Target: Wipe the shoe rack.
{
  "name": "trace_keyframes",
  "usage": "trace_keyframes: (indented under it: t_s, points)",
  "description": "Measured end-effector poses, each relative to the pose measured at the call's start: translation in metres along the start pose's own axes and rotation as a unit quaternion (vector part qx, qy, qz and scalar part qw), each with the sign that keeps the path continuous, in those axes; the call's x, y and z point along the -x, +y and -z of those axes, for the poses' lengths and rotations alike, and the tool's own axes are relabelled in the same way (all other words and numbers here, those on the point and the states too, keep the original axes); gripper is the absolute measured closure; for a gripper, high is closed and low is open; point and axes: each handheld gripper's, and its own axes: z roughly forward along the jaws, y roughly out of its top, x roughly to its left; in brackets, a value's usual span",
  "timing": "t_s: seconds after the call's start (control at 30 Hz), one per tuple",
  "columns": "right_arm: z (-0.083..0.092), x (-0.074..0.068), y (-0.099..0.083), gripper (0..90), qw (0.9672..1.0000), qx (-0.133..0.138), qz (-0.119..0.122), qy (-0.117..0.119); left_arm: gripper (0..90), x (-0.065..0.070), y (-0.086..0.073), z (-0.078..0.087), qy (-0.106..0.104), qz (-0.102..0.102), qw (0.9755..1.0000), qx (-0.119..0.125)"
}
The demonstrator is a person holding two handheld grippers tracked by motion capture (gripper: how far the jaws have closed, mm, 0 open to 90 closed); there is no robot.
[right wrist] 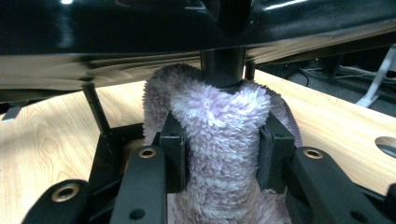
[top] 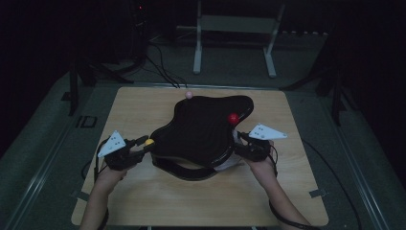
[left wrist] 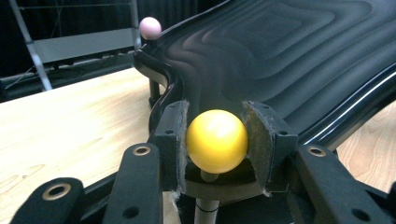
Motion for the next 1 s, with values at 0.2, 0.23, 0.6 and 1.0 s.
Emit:
trace_keyframes:
  t_s: [0.2, 0.23, 0.6, 1.0]
  points:
    - [-0.015, 0.003, -0.033, 65.0, 0.9997, -0.023, -0.009, -0.002, 59.7, 0.001, 0.000, 0.000, 0.002, -0.002, 1.0000, -0.003]
    - [-0.016, 0.002, -0.038, 64.9, 0.9997, -0.022, -0.006, -0.007, 59.7, 0.001, 0.001, 0.000, 0.003, -0.004, 1.0000, -0.003]
    - [-0.006, 0.004, -0.010, 59.6, 0.9998, -0.018, 0.000, -0.007, 59.7, 0.000, 0.001, -0.001, 0.001, -0.005, 1.0000, -0.005]
    - [-0.008, 0.007, -0.013, 66.5, 0.9999, -0.006, 0.008, -0.013, 59.7, 0.004, 0.001, -0.004, 0.003, -0.009, 0.9999, -0.004]
